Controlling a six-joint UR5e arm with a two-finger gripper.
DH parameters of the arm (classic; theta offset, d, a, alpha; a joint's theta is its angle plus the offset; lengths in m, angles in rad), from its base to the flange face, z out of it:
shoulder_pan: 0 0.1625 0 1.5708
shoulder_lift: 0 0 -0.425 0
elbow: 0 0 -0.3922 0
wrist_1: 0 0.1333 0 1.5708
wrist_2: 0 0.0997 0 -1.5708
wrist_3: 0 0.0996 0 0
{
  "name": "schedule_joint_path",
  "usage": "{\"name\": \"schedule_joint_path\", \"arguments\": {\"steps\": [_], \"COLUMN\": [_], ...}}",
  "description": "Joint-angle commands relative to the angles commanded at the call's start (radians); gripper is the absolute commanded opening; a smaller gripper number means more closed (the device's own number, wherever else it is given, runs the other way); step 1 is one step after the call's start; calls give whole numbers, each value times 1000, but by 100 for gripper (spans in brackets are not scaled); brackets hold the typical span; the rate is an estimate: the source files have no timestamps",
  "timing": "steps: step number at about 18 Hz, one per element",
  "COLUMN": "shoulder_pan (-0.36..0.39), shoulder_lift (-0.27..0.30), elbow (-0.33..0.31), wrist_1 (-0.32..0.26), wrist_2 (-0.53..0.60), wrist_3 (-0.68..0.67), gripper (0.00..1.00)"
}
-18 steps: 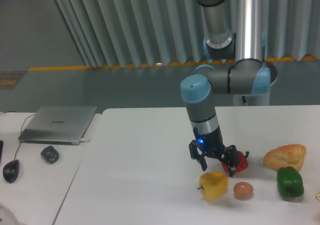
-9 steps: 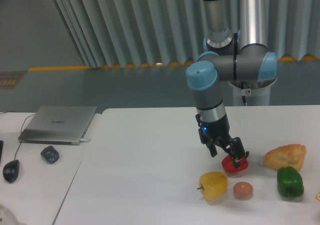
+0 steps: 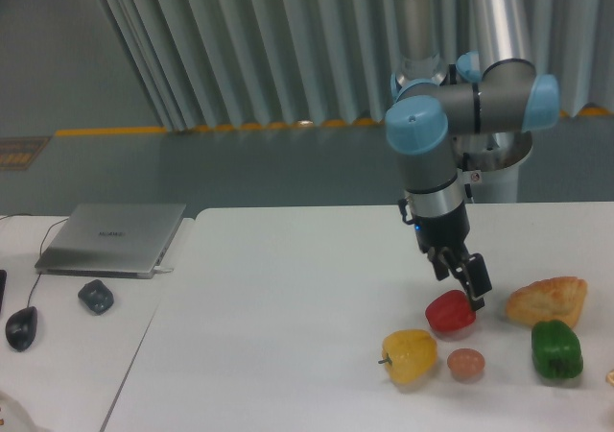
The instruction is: Place the yellow pepper on the table
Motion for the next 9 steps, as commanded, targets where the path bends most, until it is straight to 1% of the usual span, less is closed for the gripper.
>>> {"name": "schedule_joint_path", "arguments": {"steps": [1, 4, 7, 9], "shoulder_pan": [6, 60, 101, 143], "shoulder_lift": [0, 2, 23, 32], "elbow": [0, 0, 0, 3], "wrist_1": [0, -3, -3, -32], "wrist_2": [-2, -32, -34, -34], "wrist_3": [3, 32, 103, 162], "gripper": [100, 100, 100, 100]}}
